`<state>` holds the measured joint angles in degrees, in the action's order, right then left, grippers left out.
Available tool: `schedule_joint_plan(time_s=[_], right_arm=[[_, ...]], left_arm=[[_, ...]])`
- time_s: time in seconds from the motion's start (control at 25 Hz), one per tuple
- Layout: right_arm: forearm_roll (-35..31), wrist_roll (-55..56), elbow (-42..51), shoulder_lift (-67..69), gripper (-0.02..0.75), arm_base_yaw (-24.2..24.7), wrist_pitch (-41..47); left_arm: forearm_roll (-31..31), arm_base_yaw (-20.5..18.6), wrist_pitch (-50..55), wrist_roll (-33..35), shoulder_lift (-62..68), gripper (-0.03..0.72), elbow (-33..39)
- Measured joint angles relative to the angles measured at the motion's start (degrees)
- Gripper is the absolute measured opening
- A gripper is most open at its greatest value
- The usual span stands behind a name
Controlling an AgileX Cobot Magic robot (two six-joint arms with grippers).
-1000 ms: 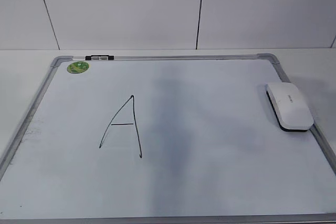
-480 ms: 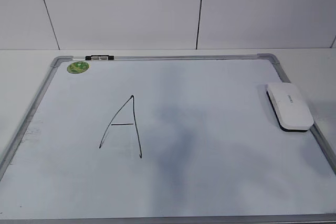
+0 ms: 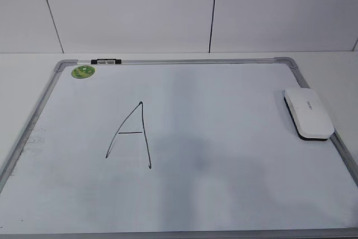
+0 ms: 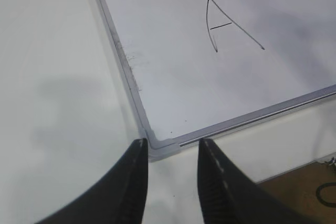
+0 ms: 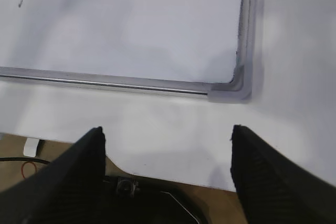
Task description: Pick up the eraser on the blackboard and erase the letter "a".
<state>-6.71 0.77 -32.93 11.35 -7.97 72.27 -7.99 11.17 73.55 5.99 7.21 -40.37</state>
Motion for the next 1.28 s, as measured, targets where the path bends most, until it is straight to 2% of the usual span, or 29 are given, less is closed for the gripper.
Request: schedule_joint_plan(time_s=[0.4,0.84,1.28], right_arm=[[5.1,-0.1,2.1,-4.2,0.561,0.0,-0.6],[8.1,-0.1,4.3,-4.5,0.561,0.0,-6.0],[8.2,-0.1,4.3,-4.5,0.561,0.0,-6.4]], left_arm=[[2.3,0.0,0.0,0.0,-3.1,0.241,7.8],[3.0,0.1,-8.5,-0.1,-3.3,0.238,11.0],[3.1,0.1,-10.0,-0.1,-3.3,0.237,11.2]])
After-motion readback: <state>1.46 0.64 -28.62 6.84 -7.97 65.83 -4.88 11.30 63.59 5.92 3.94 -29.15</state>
